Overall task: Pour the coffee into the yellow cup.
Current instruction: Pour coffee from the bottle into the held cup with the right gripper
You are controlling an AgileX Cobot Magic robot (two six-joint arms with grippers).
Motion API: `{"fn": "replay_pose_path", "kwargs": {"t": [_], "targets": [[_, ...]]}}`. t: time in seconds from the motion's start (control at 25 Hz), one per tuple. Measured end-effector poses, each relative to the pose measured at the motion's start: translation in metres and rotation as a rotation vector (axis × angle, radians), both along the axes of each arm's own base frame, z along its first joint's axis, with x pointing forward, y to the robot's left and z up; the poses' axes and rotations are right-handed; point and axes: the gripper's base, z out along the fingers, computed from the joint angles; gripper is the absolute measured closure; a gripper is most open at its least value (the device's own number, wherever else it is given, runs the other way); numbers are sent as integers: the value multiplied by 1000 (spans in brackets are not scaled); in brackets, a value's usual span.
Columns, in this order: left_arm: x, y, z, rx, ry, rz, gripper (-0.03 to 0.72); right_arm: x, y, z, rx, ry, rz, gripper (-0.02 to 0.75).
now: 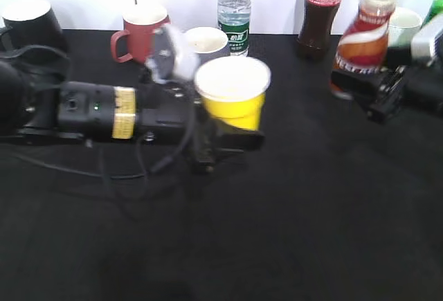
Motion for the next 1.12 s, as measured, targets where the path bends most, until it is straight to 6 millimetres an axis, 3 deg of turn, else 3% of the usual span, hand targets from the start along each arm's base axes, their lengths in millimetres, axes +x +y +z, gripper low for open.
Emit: {"fn": "replay_pose_path", "kwargs": {"t": [0.12,0.24,0.52,0.72,1.12], "targets": [[-6,-19,8,7,-37,-37,230,-13,-1,39,-135,-151,3,191],[-13,-42,16,35,-85,-60,230,-24,2,61,-265,-331,44,191],[-22,-65,29,25,-123,-85,230,-24,1,62,-496,-550,68,191],[-16,-65,26,46,-66,45,230,-24,1,63,-614,-661,76,191],[-27,-76,17,67,-52,9,230,-21,-2,66,-741,-784,33,191]]}}
